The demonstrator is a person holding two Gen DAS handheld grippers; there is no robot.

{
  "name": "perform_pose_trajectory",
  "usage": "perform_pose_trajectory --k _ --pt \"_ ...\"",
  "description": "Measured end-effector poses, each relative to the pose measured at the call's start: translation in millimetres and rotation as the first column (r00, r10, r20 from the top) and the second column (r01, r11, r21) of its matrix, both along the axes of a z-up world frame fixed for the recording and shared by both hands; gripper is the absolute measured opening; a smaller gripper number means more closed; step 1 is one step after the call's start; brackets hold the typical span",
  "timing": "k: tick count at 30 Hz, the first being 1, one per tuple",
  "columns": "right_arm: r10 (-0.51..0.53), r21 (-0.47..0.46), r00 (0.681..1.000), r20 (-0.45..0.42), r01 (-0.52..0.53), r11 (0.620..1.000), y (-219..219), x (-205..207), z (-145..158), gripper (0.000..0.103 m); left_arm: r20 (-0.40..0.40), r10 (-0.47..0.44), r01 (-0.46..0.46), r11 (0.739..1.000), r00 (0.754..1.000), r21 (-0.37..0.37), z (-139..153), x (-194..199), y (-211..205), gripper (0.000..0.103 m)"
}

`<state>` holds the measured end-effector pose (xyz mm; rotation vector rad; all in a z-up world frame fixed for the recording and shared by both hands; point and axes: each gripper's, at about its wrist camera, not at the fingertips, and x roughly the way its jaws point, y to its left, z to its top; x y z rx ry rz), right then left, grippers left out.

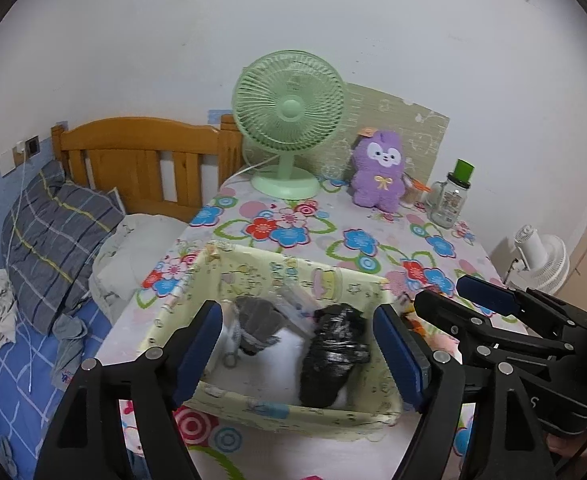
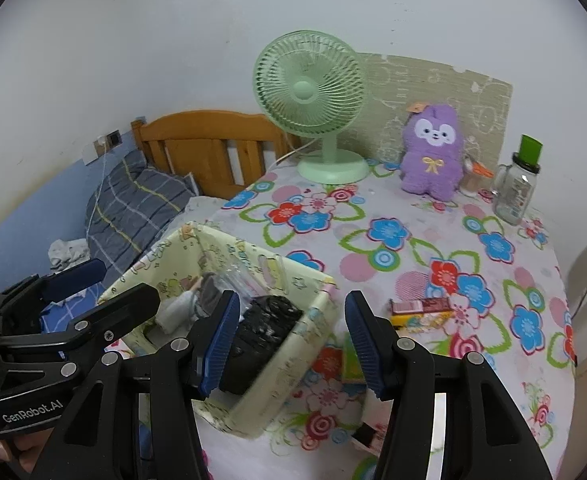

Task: Organize soft objects
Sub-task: 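Move both tools back from the box toward the remaining table items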

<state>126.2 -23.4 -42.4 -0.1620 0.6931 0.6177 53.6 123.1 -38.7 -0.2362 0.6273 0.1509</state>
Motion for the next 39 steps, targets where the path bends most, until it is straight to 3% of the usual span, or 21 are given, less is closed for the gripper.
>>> perform_pose_trajectory --k 18,39 --pt "-0.100 0.023 0.995 0.001 0.100 0.995 -67 -5 2 0.058 0.002 -0.106 0.106 0.994 0.994 0.040 7 8 -60 0.081" --pt "-0.210 0.024 0.977 -0.024 0.211 0.977 -133 -7 -12 0.058 -0.034 -0.215 0.216 0.976 0.976 0.039 -4 24 -119 0.081"
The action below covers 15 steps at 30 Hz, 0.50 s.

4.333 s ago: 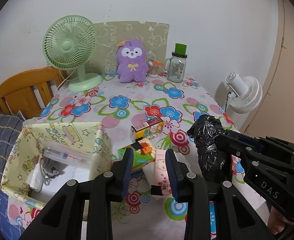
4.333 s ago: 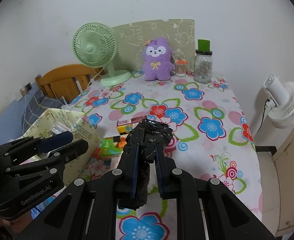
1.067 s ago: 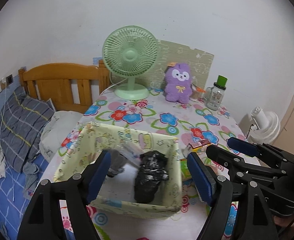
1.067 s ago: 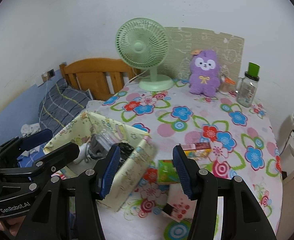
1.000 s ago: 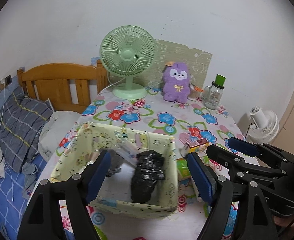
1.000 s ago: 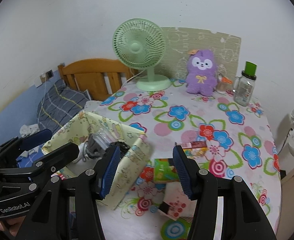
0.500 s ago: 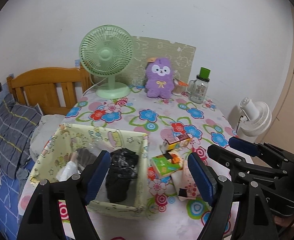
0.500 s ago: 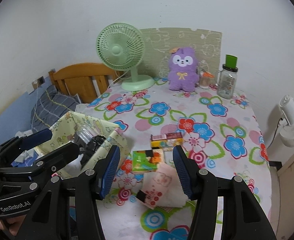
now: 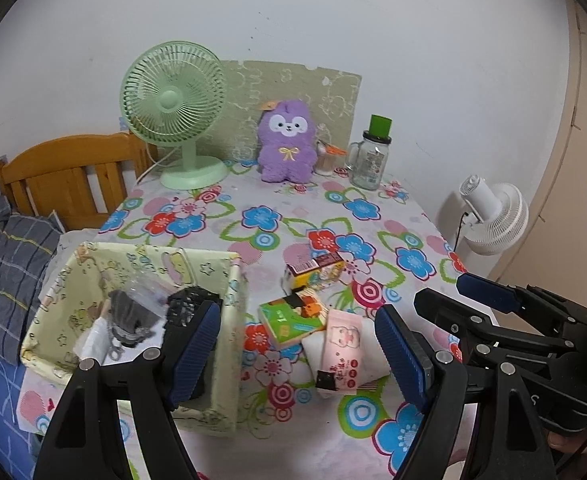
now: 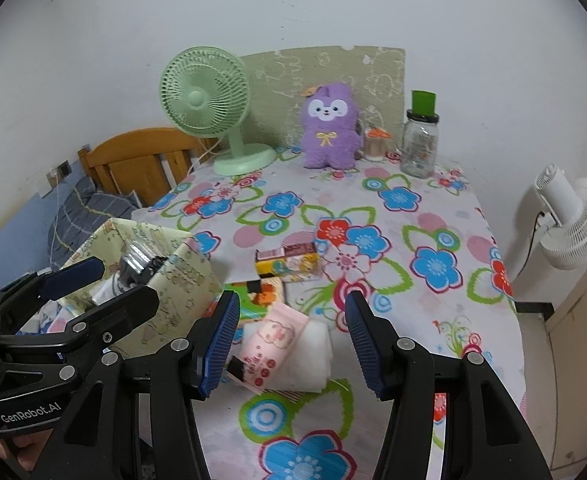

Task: Organize soft objects
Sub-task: 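Move both tools back from the box toward the remaining table items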

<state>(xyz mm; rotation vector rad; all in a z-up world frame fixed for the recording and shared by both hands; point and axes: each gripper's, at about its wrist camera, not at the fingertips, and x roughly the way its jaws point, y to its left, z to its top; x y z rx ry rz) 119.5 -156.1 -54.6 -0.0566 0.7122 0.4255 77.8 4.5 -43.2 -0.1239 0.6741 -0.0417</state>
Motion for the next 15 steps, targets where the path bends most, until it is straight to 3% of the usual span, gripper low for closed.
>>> perform_pose_trajectory --k 15 --pt "-0.048 0.002 0.996 -0.078 0.049 0.999 -22 17 -35 0.058 -0.077 -0.040 0.041 0.999 0.996 0.014 -30 24 -21 0.081"
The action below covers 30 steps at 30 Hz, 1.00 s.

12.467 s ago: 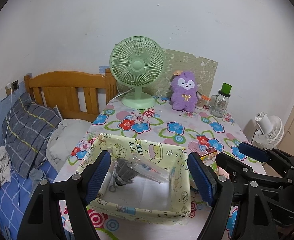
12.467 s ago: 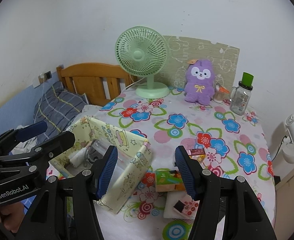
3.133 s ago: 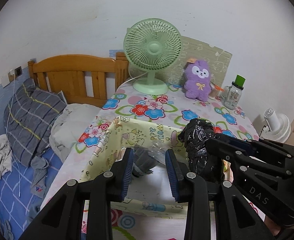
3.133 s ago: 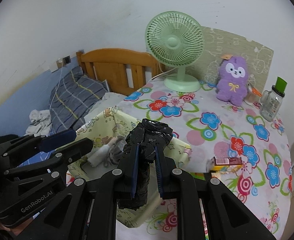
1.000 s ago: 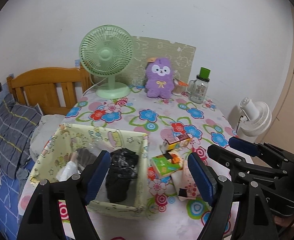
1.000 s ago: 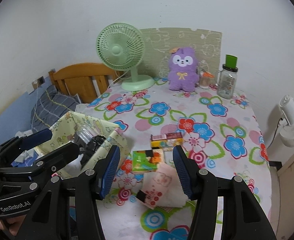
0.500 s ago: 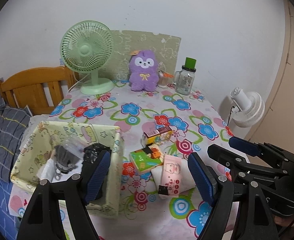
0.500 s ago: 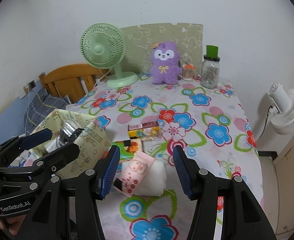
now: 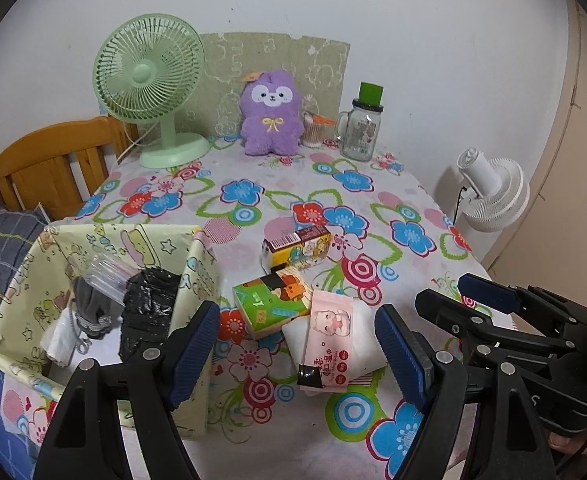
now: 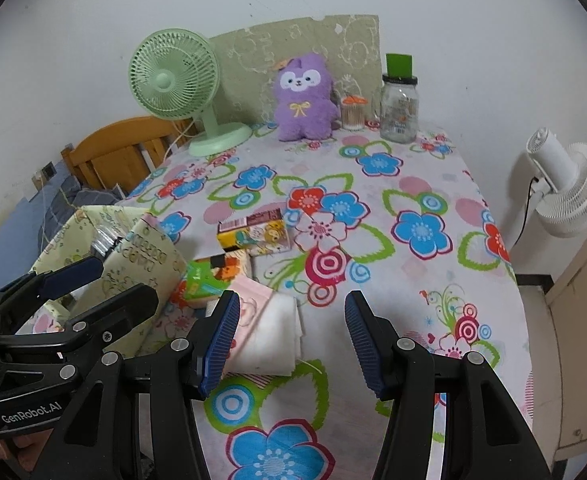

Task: Organize soft objects
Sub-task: 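Move both tools back from the box toward the remaining table items, then lower the left tool onto the pink wet-wipe pack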

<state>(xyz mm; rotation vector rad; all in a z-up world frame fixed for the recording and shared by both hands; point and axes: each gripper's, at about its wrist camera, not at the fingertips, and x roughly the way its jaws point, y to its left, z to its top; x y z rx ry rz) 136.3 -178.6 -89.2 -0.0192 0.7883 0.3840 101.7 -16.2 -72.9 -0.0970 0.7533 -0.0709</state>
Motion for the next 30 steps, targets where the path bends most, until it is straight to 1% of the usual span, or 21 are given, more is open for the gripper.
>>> perform_pose_trajectory --k 16,19,22,30 --pt "-0.011 -0.019 0.998 -0.065 0.010 1.000 -8 18 -29 0.058 -0.068 -0.010 0.010 1.000 0.998 -0.002 -27 18 -9 0.081" --pt "-0.010 -0.019 0.997 -0.078 0.009 1.000 -8 21 -36 0.058 -0.061 -0.003 0.004 1.000 0.998 0.026 -30 19 -10 0.081" --pt "-0.012 -0.019 0.996 -0.087 0.011 1.000 -8 23 -40 0.058 -0.058 -0.005 0.007 0.999 0.998 0.037 -31 20 -12 0.082" --pt "-0.018 -0.013 0.996 -0.089 0.017 1.000 -12 26 -43 0.058 -0.057 -0.006 0.008 0.999 0.998 0.038 -30 22 -15 0.083"
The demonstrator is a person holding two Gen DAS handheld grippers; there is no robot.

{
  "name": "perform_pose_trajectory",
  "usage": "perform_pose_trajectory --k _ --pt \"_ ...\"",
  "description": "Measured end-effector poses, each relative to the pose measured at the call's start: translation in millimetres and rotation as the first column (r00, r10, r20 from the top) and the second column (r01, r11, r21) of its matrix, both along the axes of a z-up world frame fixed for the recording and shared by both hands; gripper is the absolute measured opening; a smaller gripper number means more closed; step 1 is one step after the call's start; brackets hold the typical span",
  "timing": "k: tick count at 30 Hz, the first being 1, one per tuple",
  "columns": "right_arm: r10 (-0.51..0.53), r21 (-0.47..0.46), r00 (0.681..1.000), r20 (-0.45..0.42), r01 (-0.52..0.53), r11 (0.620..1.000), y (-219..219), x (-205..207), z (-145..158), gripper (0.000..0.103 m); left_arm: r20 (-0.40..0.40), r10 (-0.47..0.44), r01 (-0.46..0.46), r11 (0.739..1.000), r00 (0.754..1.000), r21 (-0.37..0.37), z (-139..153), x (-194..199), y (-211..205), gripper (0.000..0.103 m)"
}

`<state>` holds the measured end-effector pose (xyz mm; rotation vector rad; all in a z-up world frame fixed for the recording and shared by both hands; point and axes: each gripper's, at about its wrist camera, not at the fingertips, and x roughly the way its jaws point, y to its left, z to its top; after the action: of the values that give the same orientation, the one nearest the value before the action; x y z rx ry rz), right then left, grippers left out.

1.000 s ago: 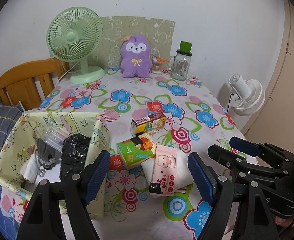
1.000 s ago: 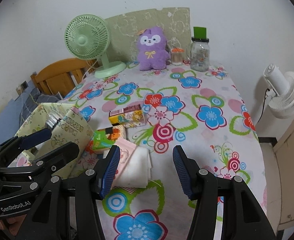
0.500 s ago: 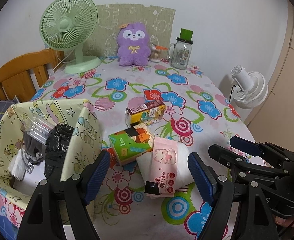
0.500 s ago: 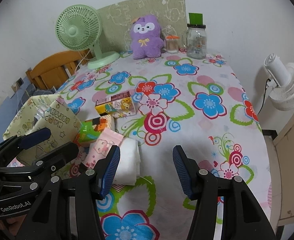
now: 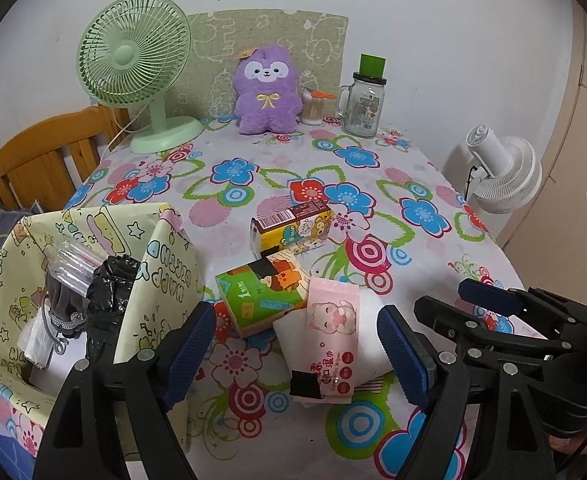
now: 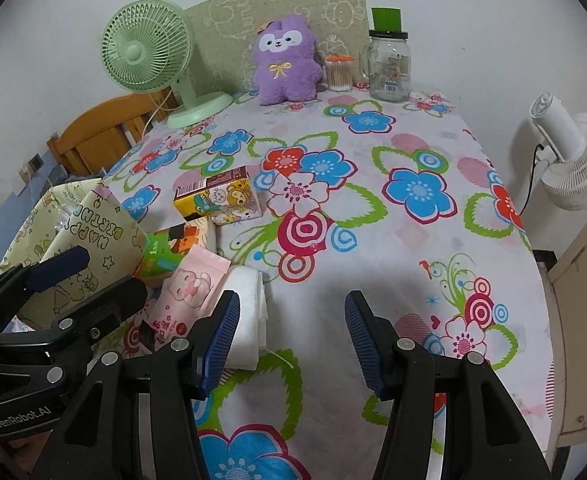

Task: Organize soft objects
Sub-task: 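Lower the left tool onto the pink wet-wipe pack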

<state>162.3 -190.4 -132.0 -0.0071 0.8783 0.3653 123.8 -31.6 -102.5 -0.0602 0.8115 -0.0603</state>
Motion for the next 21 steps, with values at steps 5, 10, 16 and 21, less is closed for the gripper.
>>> perform_pose_trajectory --k 5,10,16,21 --pt "-0.010 0.001 1.000 0.016 0.010 1.000 -6 -5 5 0.058 0.002 -0.007 0.007 1.000 1.000 -0.008 4 -1 -5 0.083" --pt "-0.023 0.003 1.000 0.017 0.023 1.000 -15 -8 6 0.058 0.002 -0.019 0.019 1.000 1.000 -0.007 4 -2 -13 0.083" --pt "-0.035 0.002 0.999 0.003 0.035 0.999 -23 -5 -1 0.058 -0.018 -0.028 0.028 1.000 0.999 -0.008 -3 1 -21 0.083" --pt "-0.036 -0.001 0.999 -0.012 0.036 0.999 -25 1 -9 0.058 -0.040 -0.028 0.028 1.000 0.999 -0.015 -11 7 -23 0.083"
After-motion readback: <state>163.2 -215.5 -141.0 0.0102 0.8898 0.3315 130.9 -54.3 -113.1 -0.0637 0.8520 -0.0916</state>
